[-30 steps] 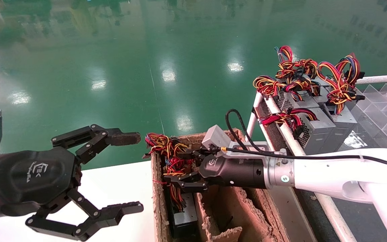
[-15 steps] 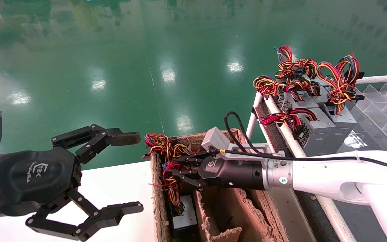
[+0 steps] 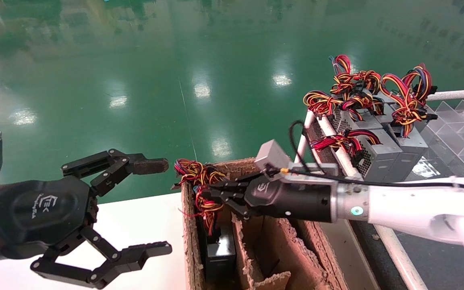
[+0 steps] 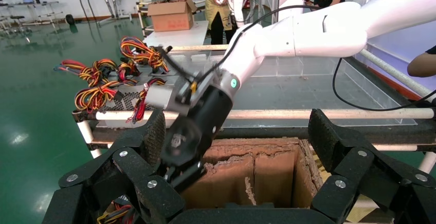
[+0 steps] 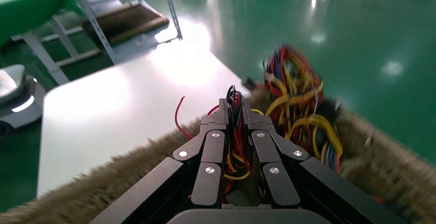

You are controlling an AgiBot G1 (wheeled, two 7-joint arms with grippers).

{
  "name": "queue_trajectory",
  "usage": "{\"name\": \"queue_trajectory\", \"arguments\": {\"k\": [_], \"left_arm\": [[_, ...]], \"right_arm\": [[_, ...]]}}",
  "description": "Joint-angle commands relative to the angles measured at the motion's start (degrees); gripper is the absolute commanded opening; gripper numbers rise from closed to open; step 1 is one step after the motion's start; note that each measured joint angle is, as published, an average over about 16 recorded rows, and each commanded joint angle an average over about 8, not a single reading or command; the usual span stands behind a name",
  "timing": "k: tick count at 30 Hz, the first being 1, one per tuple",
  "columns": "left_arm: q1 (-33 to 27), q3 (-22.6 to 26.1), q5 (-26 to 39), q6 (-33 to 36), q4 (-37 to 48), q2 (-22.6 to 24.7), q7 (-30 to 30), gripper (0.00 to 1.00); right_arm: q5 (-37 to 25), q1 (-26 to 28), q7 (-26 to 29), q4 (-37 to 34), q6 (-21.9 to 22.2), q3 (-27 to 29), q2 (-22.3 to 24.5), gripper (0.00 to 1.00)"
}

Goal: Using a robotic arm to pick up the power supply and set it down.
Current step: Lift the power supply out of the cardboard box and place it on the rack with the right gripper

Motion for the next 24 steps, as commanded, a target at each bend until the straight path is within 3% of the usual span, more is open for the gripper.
{"name": "queue_trajectory", "arguments": {"k": [1,7,16,24], "left_arm": [[0.0,0.0,0.0,0.0,0.0,0.0,0.0,1.0],[0.0,0.0,0.0,0.0,0.0,0.0,0.0,1.0],[0.0,0.0,0.0,0.0,0.0,0.0,0.0,1.0],[0.0,0.0,0.0,0.0,0.0,0.0,0.0,1.0]], "right_arm": [[1.0,0.0,-0.1,0.7,-1.2,0.6,0.7,0.0],[5.2,1.1,2.5,3.8,-3.9,3.2,4.2,0.0],[9.4,6.0,6.5,7.8,-3.5,7.7,11.4,0.0],[9.5,13.6,7.2,4.4,-2.2,9.8,15.7,0.0]]}}
